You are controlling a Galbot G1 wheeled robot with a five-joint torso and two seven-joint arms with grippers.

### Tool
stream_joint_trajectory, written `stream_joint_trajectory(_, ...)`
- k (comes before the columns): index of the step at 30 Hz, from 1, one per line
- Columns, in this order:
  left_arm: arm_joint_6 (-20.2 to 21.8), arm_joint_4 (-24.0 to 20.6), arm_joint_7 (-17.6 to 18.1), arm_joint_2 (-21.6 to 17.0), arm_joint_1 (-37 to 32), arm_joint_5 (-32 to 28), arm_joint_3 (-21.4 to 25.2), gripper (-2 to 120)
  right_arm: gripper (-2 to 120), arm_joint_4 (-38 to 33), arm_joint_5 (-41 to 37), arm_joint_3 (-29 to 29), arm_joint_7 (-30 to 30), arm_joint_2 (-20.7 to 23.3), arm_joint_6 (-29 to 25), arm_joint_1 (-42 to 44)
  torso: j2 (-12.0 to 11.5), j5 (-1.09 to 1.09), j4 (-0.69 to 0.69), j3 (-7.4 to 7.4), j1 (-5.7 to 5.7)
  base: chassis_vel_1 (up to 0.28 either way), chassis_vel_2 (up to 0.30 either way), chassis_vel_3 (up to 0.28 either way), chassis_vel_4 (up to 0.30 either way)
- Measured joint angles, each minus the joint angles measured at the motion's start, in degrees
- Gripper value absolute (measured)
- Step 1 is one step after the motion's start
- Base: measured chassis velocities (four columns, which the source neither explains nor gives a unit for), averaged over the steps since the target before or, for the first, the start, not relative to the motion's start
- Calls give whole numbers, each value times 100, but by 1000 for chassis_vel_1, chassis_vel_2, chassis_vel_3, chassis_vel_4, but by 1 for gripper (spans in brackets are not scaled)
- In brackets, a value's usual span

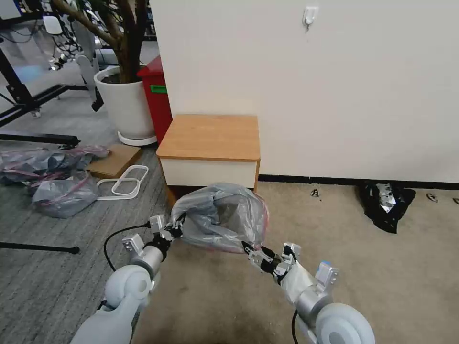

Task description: Pick up the garbage bag from the table and place it over the trash can.

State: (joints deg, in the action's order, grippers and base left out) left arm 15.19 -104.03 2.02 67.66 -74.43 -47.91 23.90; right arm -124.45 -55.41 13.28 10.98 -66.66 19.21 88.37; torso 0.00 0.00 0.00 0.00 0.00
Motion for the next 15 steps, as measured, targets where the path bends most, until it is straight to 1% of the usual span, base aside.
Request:
stream_joint_trajectory(1,1,11,0,-38,9,-7,-3,2,99,-6,0,45,-73,31,-10,18,0,0,-1,0,0,0,0,0,0)
stream_joint_trajectory(4,1,12,0,-132,3,-34,-2,2,100,-18,-27,187,-194,115,-22,-10,0,0,-1,0,0,0,0,0,0)
stream_joint_trajectory(6,1,12,-1,-168,-12,-44,0,2,100,-23,-76,262,-212,164,-22,-57,0,0,0,0,0,0,0,0,0)
stream_joint_trajectory(10,1,-17,-96,-287,-123,-51,22,2,100,-65,-411,453,-213,481,114,-347,0,0,1,0,0,0,0,0,0)
stream_joint_trajectory(15,0,-92,-170,-339,-238,-51,34,2,100,-33,-778,488,-176,701,308,-620,0,0,1,0,-1,0,0,0,0)
